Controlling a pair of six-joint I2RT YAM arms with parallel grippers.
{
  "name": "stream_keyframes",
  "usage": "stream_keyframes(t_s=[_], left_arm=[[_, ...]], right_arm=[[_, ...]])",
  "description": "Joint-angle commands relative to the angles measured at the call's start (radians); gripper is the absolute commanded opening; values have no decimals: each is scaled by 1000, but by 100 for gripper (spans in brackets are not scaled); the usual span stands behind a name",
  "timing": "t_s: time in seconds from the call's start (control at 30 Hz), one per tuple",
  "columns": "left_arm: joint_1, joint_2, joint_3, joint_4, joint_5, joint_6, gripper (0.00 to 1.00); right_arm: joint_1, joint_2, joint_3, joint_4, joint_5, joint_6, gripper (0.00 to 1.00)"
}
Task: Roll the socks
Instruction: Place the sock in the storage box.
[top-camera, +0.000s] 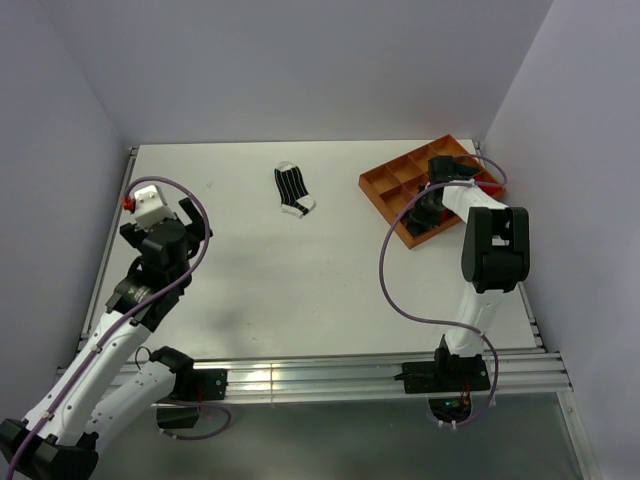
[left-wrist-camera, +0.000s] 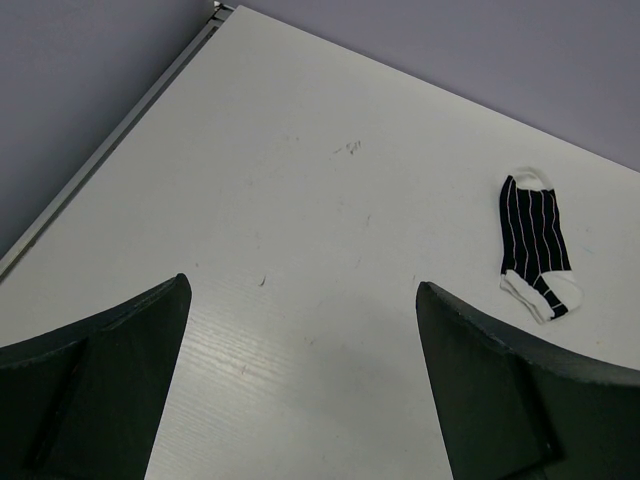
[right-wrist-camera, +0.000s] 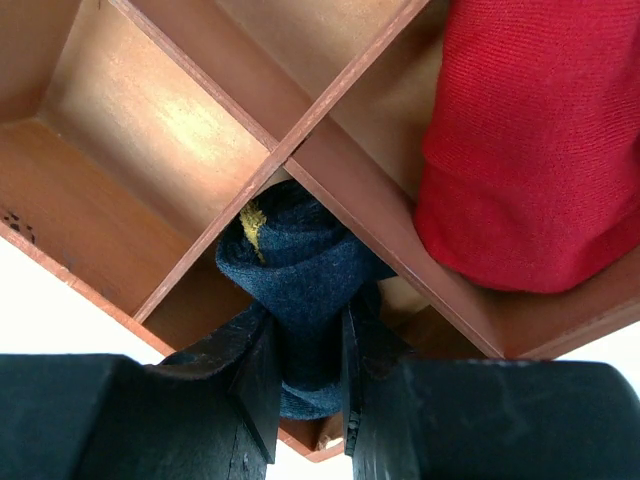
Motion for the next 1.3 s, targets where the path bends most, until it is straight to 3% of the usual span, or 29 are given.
stream_keyframes(t_s=[0.0, 0.33, 0.53, 0.7, 0.73, 1.17, 1.27], left_arm=[[6, 9, 4, 18, 2, 11, 99], [9, 32, 7, 18, 15, 14, 100], [14, 35, 9, 9, 18, 11, 100], [15, 29, 7, 7, 21, 9, 99], [15, 29, 7, 7, 21, 9, 99], [15, 15, 3, 12, 27, 12, 99], [17, 18, 4, 13, 33, 12, 100]], right_arm=[[4, 44, 40, -115, 12, -10, 0], [3, 112, 69, -137, 12, -12, 0], [2, 87, 58, -118, -8, -6, 23], [4, -23, 28, -70, 7, 17, 53], [4, -23, 27, -69, 7, 20, 54], [2, -146, -5, 24, 56, 63, 55], [2, -153, -16, 49, 58, 68, 47]])
